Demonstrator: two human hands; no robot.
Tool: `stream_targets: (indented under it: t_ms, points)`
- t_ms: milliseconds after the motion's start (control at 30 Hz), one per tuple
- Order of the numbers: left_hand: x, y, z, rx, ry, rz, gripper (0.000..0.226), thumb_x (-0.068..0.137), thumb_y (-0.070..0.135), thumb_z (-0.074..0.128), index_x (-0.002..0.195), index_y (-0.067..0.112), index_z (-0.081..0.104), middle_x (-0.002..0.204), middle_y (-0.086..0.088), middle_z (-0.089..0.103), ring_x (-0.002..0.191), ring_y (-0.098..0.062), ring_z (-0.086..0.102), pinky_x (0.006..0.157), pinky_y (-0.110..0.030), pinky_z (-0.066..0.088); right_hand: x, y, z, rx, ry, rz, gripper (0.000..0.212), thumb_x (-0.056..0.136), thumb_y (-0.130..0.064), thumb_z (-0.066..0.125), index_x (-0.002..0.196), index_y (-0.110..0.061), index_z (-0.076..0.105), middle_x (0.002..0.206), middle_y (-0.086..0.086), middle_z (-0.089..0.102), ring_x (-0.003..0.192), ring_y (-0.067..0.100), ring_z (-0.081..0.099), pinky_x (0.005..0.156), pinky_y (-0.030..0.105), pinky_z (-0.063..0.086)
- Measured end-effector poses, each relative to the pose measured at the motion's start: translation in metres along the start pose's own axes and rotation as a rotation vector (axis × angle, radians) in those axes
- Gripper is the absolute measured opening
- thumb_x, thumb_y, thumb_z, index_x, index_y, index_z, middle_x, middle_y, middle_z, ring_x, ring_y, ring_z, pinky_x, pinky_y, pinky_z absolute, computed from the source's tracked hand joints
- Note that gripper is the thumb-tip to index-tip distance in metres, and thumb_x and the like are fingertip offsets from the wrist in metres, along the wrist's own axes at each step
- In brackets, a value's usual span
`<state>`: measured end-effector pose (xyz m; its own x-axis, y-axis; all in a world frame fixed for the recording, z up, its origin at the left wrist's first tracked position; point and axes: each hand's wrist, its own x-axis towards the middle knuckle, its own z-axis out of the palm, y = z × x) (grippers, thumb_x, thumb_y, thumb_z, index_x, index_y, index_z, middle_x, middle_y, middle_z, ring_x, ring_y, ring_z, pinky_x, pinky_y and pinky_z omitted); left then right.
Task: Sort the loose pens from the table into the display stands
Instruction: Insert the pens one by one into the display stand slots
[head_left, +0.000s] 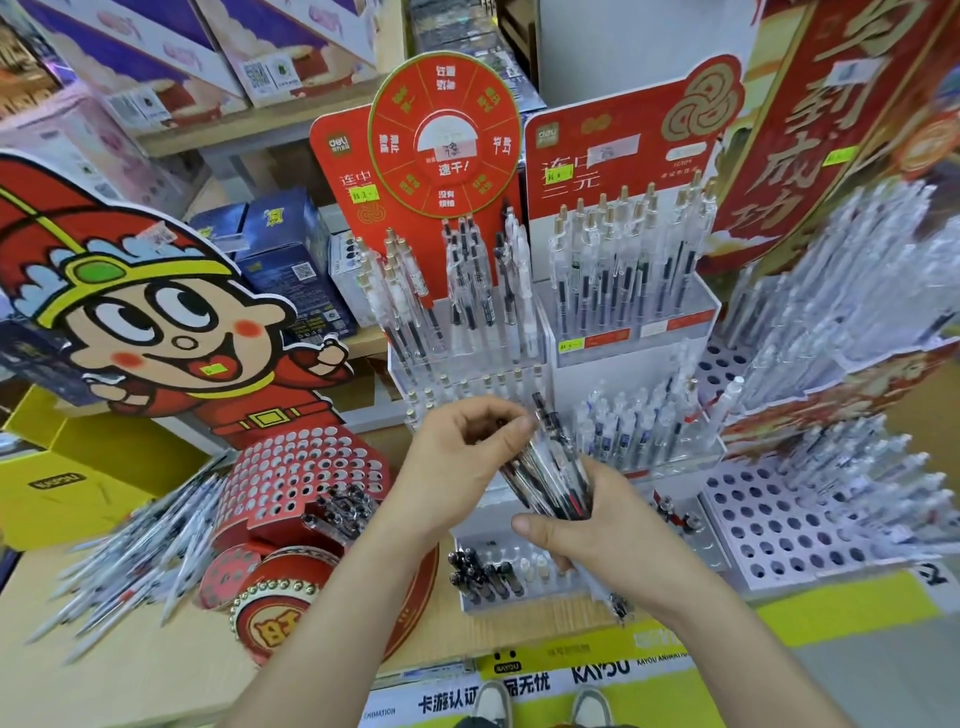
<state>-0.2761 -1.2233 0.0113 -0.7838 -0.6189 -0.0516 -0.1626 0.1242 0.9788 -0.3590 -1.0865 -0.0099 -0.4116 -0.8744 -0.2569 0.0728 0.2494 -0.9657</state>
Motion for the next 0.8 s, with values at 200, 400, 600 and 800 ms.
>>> stream_targets:
  t_ms: [200, 400, 600, 800]
  points:
    - [0.003, -0.008, 0.004, -0.032, 0.033, -0.032, 0.009, 0.091, 0.006, 0.059, 0.087, 0.006, 0.066, 0.079, -0.004, 0.067, 0.078, -0.015, 0.061, 0.077, -0.032, 0.054, -0.003, -0.008, -0.008, -0.23, -0.022, -0.06, 0.033, 0.092, -0.018, 0.064, 0.111, -0.042, 0.049, 0.067, -0.009, 0.06, 0.055, 0.011, 0.061, 0.055, 0.027, 0.052]
    - [-0.005, 0.013, 0.0, 0.119, 0.026, 0.052, 0.027, 0.083, 0.043, 0.057, 0.092, 0.024, 0.074, 0.084, 0.009, 0.07, 0.076, -0.001, 0.059, 0.07, -0.021, 0.046, -0.004, 0.002, -0.019, -0.708, 0.082, -0.121, 0.051, 0.099, -0.026, 0.051, 0.145, -0.031, 0.03, 0.075, -0.01, 0.057, 0.062, 0.007, 0.052, 0.06, 0.03, 0.046]
    - [-0.01, 0.017, 0.007, 0.075, 0.066, 0.001, 0.005, 0.082, 0.009, 0.074, 0.084, 0.013, 0.073, 0.069, -0.011, 0.069, 0.062, -0.016, 0.064, 0.061, -0.026, 0.054, -0.005, 0.005, -0.019, -0.807, 0.124, -0.179, 0.055, 0.098, -0.031, 0.05, 0.146, -0.033, 0.023, 0.082, -0.005, 0.061, 0.074, 0.018, 0.058, 0.063, 0.035, 0.046]
    - [-0.011, 0.014, -0.012, 0.004, 0.178, 0.039, 0.01, 0.086, -0.002, 0.065, 0.086, 0.008, 0.067, 0.061, -0.002, 0.065, 0.056, -0.016, 0.063, 0.053, -0.022, 0.051, -0.002, 0.014, -0.021, -0.676, 0.017, -0.131, 0.045, 0.099, -0.029, 0.051, 0.141, -0.03, 0.035, 0.065, -0.006, 0.053, 0.053, 0.007, 0.048, 0.053, 0.024, 0.038]
